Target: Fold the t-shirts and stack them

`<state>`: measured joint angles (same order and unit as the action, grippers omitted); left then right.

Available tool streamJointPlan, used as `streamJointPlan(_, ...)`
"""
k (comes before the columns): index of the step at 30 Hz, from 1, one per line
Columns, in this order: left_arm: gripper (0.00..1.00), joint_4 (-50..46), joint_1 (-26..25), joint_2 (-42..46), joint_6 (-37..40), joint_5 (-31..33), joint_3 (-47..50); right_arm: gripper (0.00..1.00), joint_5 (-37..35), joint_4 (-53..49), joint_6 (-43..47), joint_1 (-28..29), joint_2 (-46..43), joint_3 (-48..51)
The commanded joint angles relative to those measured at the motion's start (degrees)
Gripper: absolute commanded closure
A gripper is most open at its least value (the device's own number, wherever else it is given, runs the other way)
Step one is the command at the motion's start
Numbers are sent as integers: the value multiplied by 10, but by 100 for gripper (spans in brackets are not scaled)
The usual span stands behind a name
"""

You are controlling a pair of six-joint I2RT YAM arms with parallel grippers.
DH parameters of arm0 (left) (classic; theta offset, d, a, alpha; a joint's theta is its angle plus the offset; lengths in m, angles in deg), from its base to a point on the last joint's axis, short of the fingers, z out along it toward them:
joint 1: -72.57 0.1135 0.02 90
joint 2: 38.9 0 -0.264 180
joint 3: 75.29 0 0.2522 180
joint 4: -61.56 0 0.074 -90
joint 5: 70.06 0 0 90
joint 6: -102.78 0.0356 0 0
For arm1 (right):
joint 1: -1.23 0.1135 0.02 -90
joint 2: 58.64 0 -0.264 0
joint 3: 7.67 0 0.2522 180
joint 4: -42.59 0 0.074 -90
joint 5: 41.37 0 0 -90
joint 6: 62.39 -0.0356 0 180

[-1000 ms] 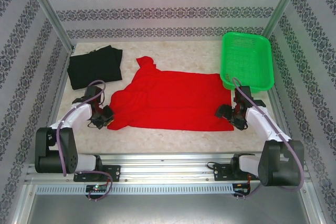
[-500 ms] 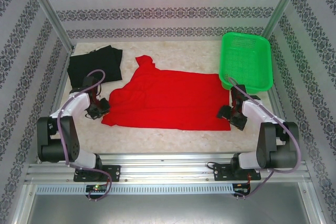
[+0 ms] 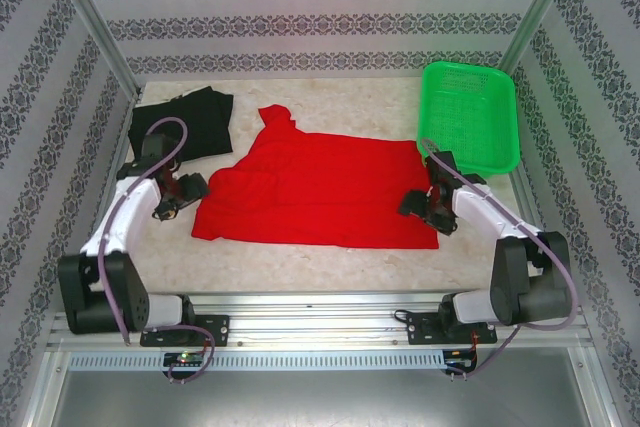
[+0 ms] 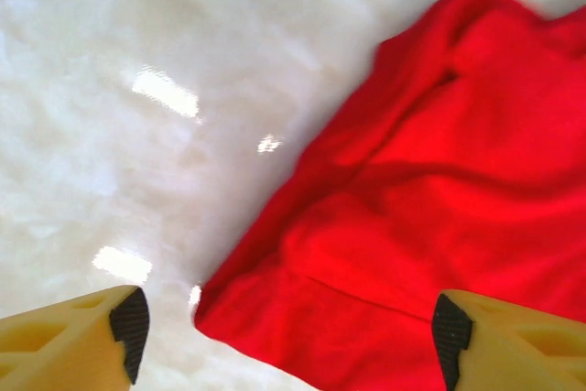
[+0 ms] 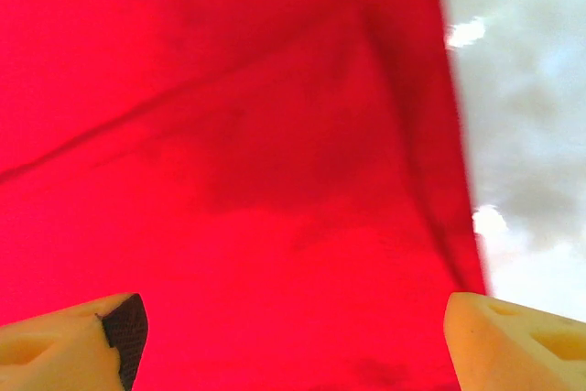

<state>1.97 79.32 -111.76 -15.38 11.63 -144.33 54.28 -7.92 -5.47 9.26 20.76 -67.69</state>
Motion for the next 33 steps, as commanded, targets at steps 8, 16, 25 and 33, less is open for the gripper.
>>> streamJointPlan(8, 39, 179, -42, -6, -187, -107, 150, 17, 8, 37, -34, 93, 117, -84)
streamJointPlan(16, 42, 201, -31, -75, -186, -15, 171, 19, -44, 16, -45, 116, 193, -99)
streamJointPlan(25, 41, 108, 58, 43, -161, 10, 282, 19, -88, -65, -47, 152, 210, -121)
streamJointPlan(33, 35, 41, 74, 102, -175, 53, 282, 19, -60, -75, -85, 196, 196, -99)
